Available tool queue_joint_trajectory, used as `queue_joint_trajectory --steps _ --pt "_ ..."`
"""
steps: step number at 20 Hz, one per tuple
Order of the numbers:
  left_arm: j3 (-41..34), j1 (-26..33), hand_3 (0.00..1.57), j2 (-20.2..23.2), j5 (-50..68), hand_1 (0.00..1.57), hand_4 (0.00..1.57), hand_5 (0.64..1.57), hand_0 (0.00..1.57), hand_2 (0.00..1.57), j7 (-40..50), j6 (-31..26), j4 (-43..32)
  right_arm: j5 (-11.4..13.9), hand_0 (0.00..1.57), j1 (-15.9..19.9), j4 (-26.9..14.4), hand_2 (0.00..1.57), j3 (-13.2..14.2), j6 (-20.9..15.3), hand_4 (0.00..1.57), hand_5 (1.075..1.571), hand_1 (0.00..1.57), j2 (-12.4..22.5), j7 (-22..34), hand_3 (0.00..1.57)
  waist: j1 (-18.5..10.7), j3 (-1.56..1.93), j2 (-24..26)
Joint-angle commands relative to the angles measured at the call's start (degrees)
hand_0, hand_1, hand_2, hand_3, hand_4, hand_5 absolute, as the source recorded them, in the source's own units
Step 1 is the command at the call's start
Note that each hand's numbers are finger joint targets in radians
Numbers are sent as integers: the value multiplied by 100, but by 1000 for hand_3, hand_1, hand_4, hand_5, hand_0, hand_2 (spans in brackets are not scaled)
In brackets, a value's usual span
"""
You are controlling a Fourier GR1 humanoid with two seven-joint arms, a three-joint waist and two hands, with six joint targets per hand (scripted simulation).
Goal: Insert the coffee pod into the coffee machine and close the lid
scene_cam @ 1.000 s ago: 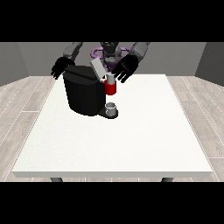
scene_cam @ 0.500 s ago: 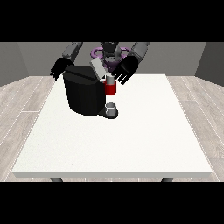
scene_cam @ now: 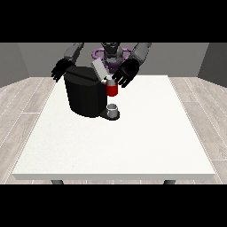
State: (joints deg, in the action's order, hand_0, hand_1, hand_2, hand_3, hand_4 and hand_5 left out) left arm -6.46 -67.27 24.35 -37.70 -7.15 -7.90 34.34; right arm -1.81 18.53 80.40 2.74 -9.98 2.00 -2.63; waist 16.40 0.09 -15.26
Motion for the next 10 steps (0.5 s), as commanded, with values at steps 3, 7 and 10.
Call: queue_joint_trajectory --steps 3,7,10 --pt "90 -137 990 6 -121 1118 442 1571 1118 1158 153 -119 83 -295 0 -2 -335 0 362 303 364 1571 0 277 -187 0 -40 -5 -29" --pt "-31 -11 945 338 -169 1066 380 1571 1066 1116 -198 -15 -146 -5 0 -48 257 0 -115 24 335 1571 0 -32 170 0 140 -10 -105" --pt "79 309 962 68 -182 1050 364 1571 1050 1119 -306 25 -25 -39 0 -276 91 0 58 93 438 1571 0 127 20 0 -62 -9 181"
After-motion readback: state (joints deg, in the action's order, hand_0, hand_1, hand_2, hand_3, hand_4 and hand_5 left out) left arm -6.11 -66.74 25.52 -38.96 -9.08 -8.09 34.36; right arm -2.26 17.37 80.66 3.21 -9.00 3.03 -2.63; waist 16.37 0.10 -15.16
